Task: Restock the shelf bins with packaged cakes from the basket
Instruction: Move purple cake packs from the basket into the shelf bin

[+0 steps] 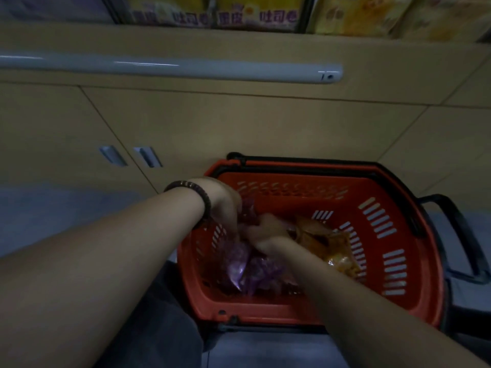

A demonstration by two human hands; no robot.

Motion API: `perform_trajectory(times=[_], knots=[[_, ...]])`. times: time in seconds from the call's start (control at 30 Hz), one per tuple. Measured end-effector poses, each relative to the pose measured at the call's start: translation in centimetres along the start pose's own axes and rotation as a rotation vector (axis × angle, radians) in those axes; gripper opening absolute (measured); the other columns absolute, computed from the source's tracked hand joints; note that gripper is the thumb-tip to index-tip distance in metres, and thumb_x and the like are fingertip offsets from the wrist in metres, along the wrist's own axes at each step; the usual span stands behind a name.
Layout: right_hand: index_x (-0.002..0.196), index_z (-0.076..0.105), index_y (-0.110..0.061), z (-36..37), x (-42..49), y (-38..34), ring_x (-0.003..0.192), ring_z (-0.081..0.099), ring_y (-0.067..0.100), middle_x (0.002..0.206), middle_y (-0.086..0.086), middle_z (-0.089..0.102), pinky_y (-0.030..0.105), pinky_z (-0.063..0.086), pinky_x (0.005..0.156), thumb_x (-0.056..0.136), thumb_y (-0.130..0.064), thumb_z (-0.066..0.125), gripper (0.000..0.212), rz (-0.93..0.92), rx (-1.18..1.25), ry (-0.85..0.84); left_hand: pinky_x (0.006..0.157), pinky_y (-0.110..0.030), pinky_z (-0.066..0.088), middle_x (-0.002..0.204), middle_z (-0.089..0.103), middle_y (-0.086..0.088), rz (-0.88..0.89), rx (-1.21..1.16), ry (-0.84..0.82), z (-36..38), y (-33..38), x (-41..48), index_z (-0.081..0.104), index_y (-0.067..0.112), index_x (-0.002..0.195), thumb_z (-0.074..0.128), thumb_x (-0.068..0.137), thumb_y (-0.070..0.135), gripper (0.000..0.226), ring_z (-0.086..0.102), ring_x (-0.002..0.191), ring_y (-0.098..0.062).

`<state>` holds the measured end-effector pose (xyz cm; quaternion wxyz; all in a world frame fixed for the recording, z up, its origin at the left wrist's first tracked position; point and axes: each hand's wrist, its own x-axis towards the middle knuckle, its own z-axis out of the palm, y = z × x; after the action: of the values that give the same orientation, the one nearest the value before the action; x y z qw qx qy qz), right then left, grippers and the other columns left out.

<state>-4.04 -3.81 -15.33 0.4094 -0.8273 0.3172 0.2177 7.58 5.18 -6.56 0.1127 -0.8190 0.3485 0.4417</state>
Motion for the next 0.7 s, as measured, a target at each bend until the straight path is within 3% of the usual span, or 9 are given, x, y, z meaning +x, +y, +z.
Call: perform_trajectory(times=[0.07, 0.13, 0.17, 0.23, 0.33, 0.43, 0.53, 0.6, 0.7], knots=[[0.111, 0.081, -0.022, -2.1, 0.0, -0.7, 0.093, 0.071, 0.025, 0.108, 0.006, 0.077, 0.032, 0.055, 0.074, 0.053, -0.075, 0.074, 0.078, 0.070, 0.125, 0.042, 0.066, -0.017, 0.059, 0.134, 0.069, -0.007, -0.025, -0.101, -0.063, 0.4, 0.2, -0.1, 0.063, 0.010, 0.138, 0.081, 0.087, 0.054, 0.070, 0.070, 0.116, -0.025], [0.110, 0.081, -0.028, -3.6, 0.0, -1.2, 0.079, 0.066, 0.022, 0.106, 0.005, 0.074, 0.025, 0.054, 0.068, 0.066, -0.072, 0.065, 0.064, 0.081, 0.114, 0.015, 0.087, -0.034, 0.065, 0.130, 0.072, -0.007, -0.015, -0.233, -0.121, 0.8, 0.7, -0.7, 0.064, 0.009, 0.136, 0.087, 0.076, 0.063, 0.083, 0.072, 0.115, -0.027], [0.106, 0.081, -0.025, -4.2, 0.0, -1.3, 0.076, 0.067, 0.023, 0.102, 0.006, 0.073, 0.024, 0.057, 0.066, 0.074, -0.069, 0.064, 0.057, 0.080, 0.180, 0.012, 0.088, -0.041, 0.065, 0.124, 0.076, -0.008, -0.010, -0.256, -0.117, 1.0, 0.8, -1.0, 0.068, 0.009, 0.132, 0.089, 0.071, 0.065, 0.085, 0.075, 0.110, -0.029], [0.094, 0.080, -0.012, -4.8, -0.4, -1.3, 0.074, 0.072, 0.030, 0.095, 0.015, 0.076, 0.036, 0.063, 0.068, 0.079, -0.071, 0.062, 0.063, 0.131, 0.512, -0.027, 0.077, -0.044, 0.066, 0.109, 0.081, -0.013, -0.009, -0.175, -0.056, 0.9, 0.9, -1.2, 0.077, 0.006, 0.116, 0.092, 0.069, 0.056, 0.070, 0.079, 0.095, -0.032], [0.091, 0.069, -0.003, -5.2, -1.7, -0.1, 0.061, 0.069, 0.032, 0.073, 0.017, 0.071, 0.039, 0.058, 0.062, 0.101, -0.069, 0.039, 0.073, 0.075, 0.863, -0.096, 0.062, -0.028, 0.058, 0.102, 0.081, -0.017, -0.044, -0.087, -0.015, 0.7, 0.6, -1.5, 0.080, 0.001, 0.105, 0.084, 0.082, 0.021, 0.030, 0.074, 0.079, -0.026], [0.083, 0.072, -0.017, -3.2, -0.6, 3.3, 0.075, 0.073, 0.039, 0.077, 0.012, 0.076, 0.061, 0.060, 0.075, 0.089, -0.068, 0.050, 0.057, -0.086, 0.485, 0.168, 0.076, -0.036, 0.055, 0.092, 0.074, -0.021, -0.089, -0.220, -0.073, 0.0, -0.6, -2.0, 0.074, 0.000, 0.097, 0.075, 0.087, 0.007, 0.012, 0.068, 0.083, -0.032], [0.108, 0.071, -0.037, -1.6, 0.1, 6.1, 0.101, 0.073, 0.029, 0.109, 0.001, 0.078, 0.047, 0.058, 0.096, 0.077, -0.058, 0.057, 0.040, -0.218, -0.046, 0.105, 0.086, -0.041, 0.060, 0.087, 0.063, -0.021, -0.085, -0.296, -0.119, -1.1, -1.7, -2.8, 0.067, 0.003, 0.092, 0.078, 0.087, 0.006, 0.012, 0.063, 0.084, -0.029], [0.133, 0.062, -0.033, -0.5, -0.4, 6.9, 0.124, 0.063, 0.029, 0.138, 0.006, 0.066, 0.037, 0.046, 0.111, 0.080, -0.053, 0.057, 0.057, -0.331, -0.322, 0.009, 0.098, -0.050, 0.061, 0.099, 0.068, -0.022, -0.076, -0.355, -0.107, -1.5, -2.1, -3.3, 0.068, -0.004, 0.103, 0.076, 0.091, 0.002, 0.016, 0.071, 0.095, -0.032], [0.154, 0.036, -0.031, 1.8, 1.0, 8.4, 0.140, 0.047, 0.040, 0.156, 0.016, 0.046, 0.047, 0.037, 0.119, 0.073, -0.071, 0.057, 0.093, -0.482, -0.695, -0.069, 0.094, -0.052, 0.063, 0.128, 0.070, -0.020, -0.081, -0.374, -0.043, -1.7, -2.3, -3.5, 0.064, -0.002, 0.131, 0.072, 0.095, -0.001, 0.037, 0.073, 0.113, -0.033]])
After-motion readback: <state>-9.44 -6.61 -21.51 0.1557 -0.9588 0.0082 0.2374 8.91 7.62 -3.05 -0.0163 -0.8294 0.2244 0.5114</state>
